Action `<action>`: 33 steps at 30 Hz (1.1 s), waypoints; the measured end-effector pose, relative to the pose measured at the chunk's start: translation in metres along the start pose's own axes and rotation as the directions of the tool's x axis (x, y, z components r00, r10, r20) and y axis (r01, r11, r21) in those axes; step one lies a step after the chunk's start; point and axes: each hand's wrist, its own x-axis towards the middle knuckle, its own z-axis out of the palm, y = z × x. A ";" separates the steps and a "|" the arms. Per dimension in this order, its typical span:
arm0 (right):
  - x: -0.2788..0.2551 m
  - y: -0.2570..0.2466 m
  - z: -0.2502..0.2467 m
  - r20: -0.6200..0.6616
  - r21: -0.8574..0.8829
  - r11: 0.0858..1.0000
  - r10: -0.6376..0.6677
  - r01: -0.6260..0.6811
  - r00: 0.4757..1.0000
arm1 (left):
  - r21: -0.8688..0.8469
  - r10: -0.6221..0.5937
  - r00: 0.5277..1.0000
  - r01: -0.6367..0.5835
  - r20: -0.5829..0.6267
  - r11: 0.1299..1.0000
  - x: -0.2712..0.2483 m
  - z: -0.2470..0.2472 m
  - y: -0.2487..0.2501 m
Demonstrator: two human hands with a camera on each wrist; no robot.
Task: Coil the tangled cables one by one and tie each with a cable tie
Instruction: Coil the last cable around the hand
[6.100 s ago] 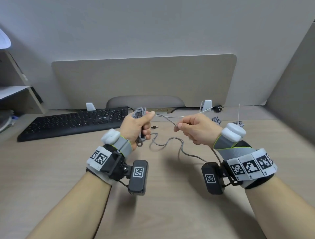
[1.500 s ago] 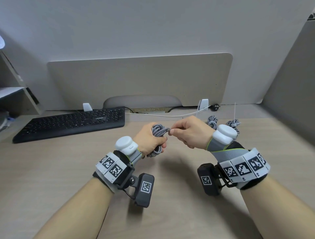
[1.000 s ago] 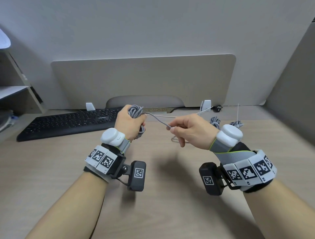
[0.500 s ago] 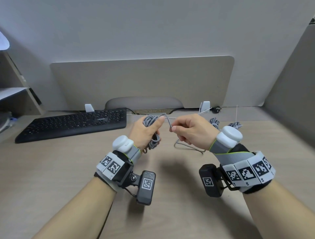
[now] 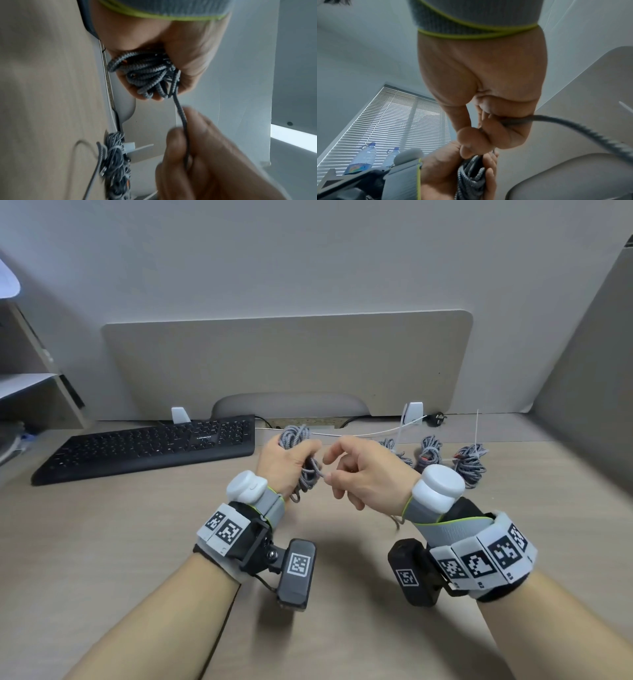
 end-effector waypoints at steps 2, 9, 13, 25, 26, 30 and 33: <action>0.000 0.002 -0.004 0.009 0.030 1.000 0.009 -0.009 1.000 | -0.047 0.014 0.996 -0.018 -0.085 0.999 0.006 -0.006 0.006; 0.002 0.010 -0.015 0.046 0.036 0.998 0.041 -0.042 0.998 | -0.125 0.092 0.974 -0.120 -0.209 0.985 0.028 -0.034 0.021; 0.001 0.015 -0.017 0.079 -0.018 0.994 0.112 -0.111 0.991 | -0.180 0.103 0.960 -0.153 -0.259 0.972 0.034 -0.051 0.033; 0.001 0.021 -0.022 0.039 -0.194 0.976 0.107 -0.097 0.994 | 0.272 0.023 0.916 -0.143 0.401 0.952 -0.005 -0.015 0.034; 0.002 0.020 -0.021 0.033 -0.215 0.972 0.109 -0.100 0.993 | 0.291 0.000 0.897 -0.144 0.442 0.946 -0.010 -0.011 0.033; 0.001 0.018 -0.024 0.019 -0.193 0.973 0.129 -0.123 0.991 | 0.365 -0.099 0.842 -0.121 0.530 0.923 -0.027 0.002 0.030; -0.001 0.017 -0.025 0.013 -0.158 0.977 0.144 -0.140 0.989 | 0.391 -0.148 0.842 -0.079 0.518 0.917 -0.030 0.005 0.027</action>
